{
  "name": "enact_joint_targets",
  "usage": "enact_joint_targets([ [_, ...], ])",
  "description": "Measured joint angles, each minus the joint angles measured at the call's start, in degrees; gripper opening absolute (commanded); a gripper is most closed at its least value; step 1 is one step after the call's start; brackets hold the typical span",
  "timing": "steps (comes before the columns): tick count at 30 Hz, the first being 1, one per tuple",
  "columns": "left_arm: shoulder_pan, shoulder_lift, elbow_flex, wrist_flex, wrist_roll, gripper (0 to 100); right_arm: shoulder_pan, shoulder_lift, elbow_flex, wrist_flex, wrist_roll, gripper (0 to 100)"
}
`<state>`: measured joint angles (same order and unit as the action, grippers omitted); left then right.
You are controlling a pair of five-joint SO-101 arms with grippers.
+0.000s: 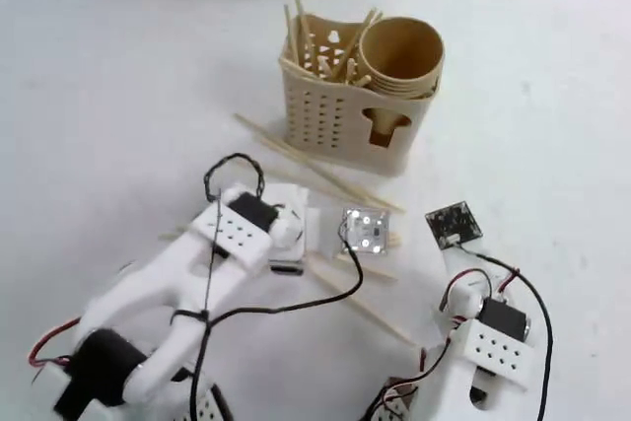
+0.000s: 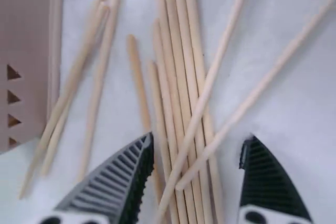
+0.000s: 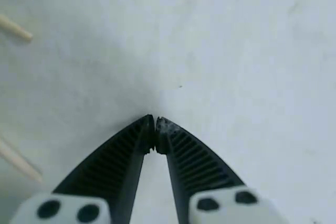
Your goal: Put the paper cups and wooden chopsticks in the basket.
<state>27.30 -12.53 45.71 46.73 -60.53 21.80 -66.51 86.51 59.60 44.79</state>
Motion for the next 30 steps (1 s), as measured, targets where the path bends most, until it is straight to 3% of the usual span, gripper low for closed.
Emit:
enact_joint_targets([
  [9,-0.2,17.0,-10.4,1.3,0.0,26,0.3,0.0,0.4,0.0,0.0,1.7],
  [16,0.3,18.3,-11.2,2.5,0.1,11,0.3,0.0,0.4,0.0,0.0,1.7],
  [30,-0.1,18.5,-11.3,4.7,0.4,4,0.3,0.0,0.5,-0.5,0.0,1.7],
])
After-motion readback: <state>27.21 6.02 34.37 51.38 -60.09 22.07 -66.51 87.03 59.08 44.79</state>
